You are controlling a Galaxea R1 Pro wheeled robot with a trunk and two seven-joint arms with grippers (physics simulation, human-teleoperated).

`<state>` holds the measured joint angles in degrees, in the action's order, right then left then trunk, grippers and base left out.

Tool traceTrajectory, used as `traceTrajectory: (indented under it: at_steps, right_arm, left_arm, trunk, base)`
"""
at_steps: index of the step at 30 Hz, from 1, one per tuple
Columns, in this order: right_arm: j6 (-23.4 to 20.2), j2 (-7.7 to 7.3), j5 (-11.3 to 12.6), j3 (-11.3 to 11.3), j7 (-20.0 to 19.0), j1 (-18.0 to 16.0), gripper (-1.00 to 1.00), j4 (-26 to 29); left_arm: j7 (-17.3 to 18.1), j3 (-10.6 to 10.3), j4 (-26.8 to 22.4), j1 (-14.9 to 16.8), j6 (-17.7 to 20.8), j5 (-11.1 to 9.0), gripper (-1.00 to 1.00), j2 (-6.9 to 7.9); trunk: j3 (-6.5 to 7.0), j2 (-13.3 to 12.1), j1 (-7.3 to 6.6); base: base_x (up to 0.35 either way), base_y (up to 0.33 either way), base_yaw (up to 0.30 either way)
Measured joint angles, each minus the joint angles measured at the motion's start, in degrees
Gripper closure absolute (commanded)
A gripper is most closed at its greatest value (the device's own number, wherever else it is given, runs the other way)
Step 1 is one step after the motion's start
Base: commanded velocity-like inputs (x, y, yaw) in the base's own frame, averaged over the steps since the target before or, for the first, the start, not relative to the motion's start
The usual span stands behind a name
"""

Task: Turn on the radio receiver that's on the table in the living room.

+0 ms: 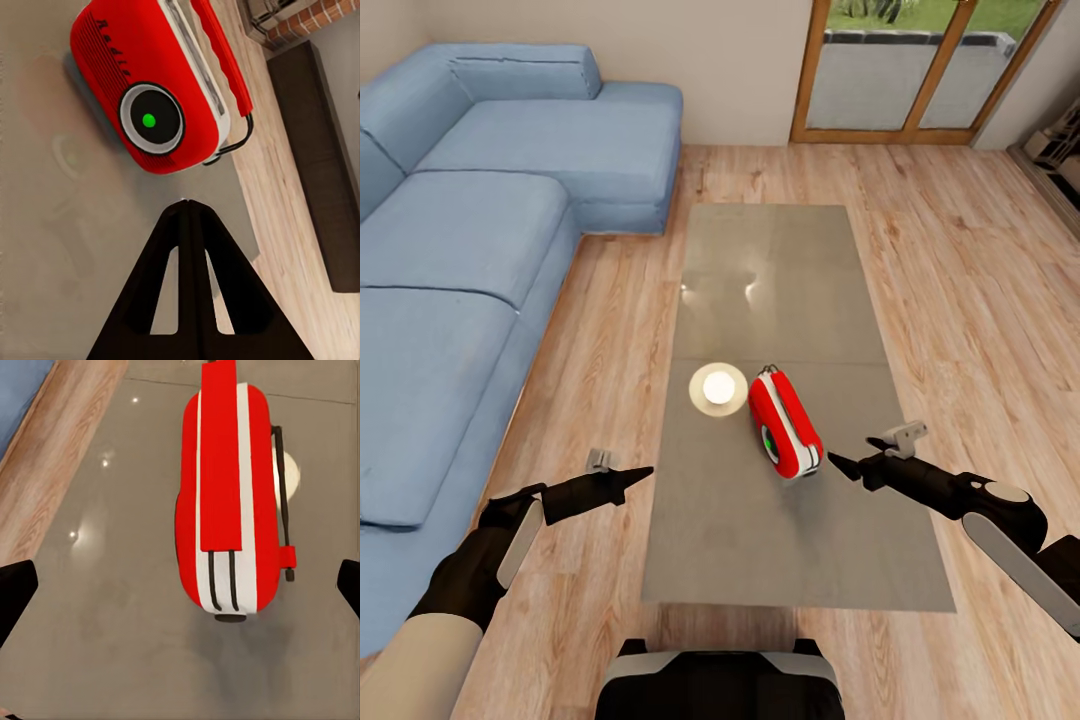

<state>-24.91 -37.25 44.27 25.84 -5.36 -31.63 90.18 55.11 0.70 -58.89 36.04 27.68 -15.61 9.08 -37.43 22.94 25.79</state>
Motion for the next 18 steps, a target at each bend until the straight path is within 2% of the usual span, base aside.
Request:
traceTrajectory:
  at_steps: [7,18]
  right_arm:
    - [-0.05,0.29,0.02,0.0,3.65,-0.01,-1.0,0.0]
    - [-0.1,0.33,0.36,0.0,3.98,-0.01,-1.0,0.02]
  left_arm:
    - [-0.04,0.0,0.24,0.02,0.01,0.13,1.0,0.07]
    - [-0.05,0.0,0.35,0.02,0.09,0.17,1.0,0.09]
  trunk:
    - [0.63,0.0,0.0]
    - [1.37,0.0,0.0]
  base:
    - [0.0,0.0,0.087]
    - [0.0,0.0,0.046]
